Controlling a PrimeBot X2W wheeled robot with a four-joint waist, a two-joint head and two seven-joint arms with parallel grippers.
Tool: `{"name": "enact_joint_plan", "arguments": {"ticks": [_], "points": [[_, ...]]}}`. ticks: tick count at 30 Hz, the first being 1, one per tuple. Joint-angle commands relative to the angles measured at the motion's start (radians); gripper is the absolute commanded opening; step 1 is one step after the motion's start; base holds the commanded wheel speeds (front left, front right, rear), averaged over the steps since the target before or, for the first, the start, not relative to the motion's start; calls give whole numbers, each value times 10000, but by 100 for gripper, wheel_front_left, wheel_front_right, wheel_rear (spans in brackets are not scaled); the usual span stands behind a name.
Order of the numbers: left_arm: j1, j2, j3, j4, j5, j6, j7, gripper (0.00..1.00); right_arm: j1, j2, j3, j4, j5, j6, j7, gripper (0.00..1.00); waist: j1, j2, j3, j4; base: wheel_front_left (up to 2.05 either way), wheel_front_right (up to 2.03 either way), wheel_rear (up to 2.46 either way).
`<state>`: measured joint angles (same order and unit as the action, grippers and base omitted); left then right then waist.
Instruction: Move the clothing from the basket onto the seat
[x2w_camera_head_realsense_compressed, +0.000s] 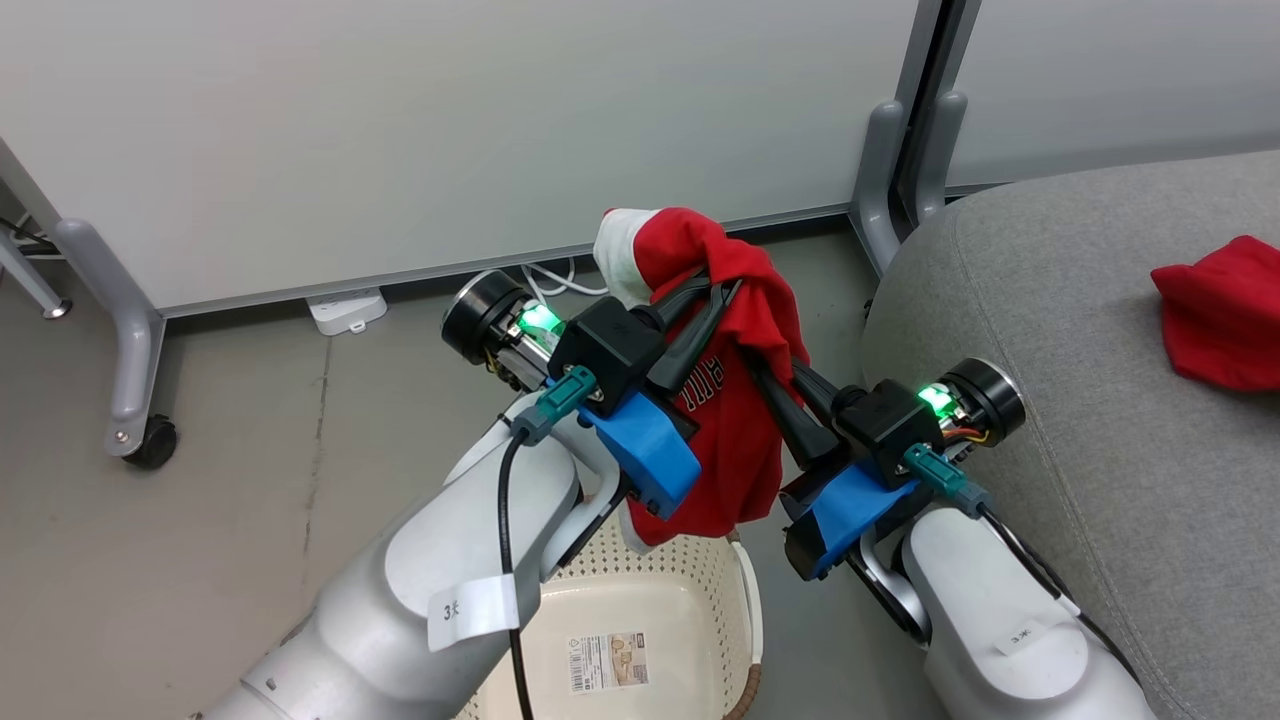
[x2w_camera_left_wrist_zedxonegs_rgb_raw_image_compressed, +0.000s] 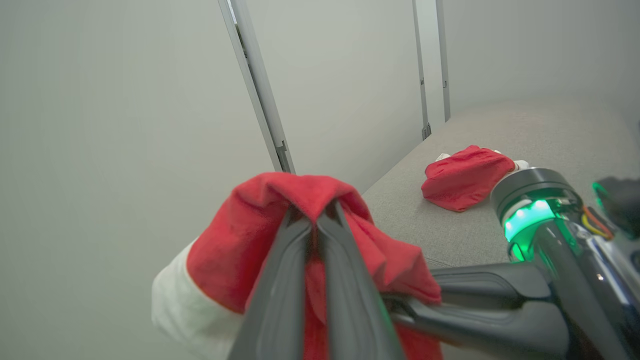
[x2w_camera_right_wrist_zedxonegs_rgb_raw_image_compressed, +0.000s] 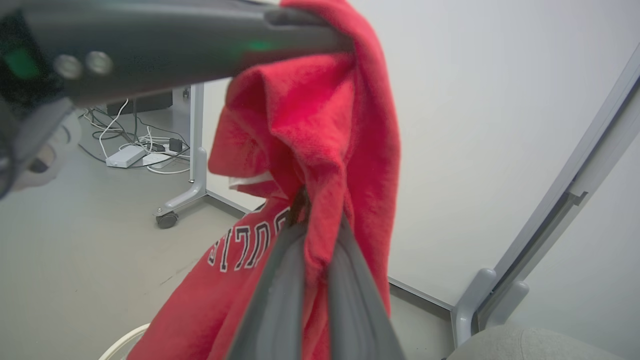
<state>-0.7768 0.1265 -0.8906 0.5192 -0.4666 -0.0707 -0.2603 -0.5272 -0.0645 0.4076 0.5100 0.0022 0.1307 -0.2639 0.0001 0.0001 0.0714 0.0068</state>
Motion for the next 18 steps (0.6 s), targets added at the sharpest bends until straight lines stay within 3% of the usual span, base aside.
{"name": "enact_joint_plan", "arguments": {"ticks": [1, 14, 15, 16, 17, 18], "points": [[-92, 12, -25, 18, -28, 6, -48, 0, -122, 43, -20, 35, -20, 1, -9, 0, -1, -1, -3, -2, 0, 0, 0], [-129, 48, -34, 48, -22, 22, -53, 0, -142, 68, -52, 83, 49, 1, -9, 0, -1, -1, 21, 4, 0, 0, 0], [-131, 48, -30, 58, -28, 28, -54, 5, -146, 67, -49, 86, 63, 1, -9, 0, -1, -1, 23, 4, 0, 0, 0], [-133, 46, -28, 65, -33, 31, -54, 88, -148, 67, -53, 84, 72, 1, -9, 0, -1, -1, 24, 4, 0, 0, 0], [-138, 45, -30, 74, -32, 39, -55, 100, -144, 67, -54, 76, 78, 1, -9, 0, -1, -1, 25, 5, 0, 0, 0], [-138, 45, -30, 74, -32, 39, -55, 100, -144, 67, -54, 76, 78, 1, -9, 0, -1, -1, 25, 5, 0, 0, 0]]}}
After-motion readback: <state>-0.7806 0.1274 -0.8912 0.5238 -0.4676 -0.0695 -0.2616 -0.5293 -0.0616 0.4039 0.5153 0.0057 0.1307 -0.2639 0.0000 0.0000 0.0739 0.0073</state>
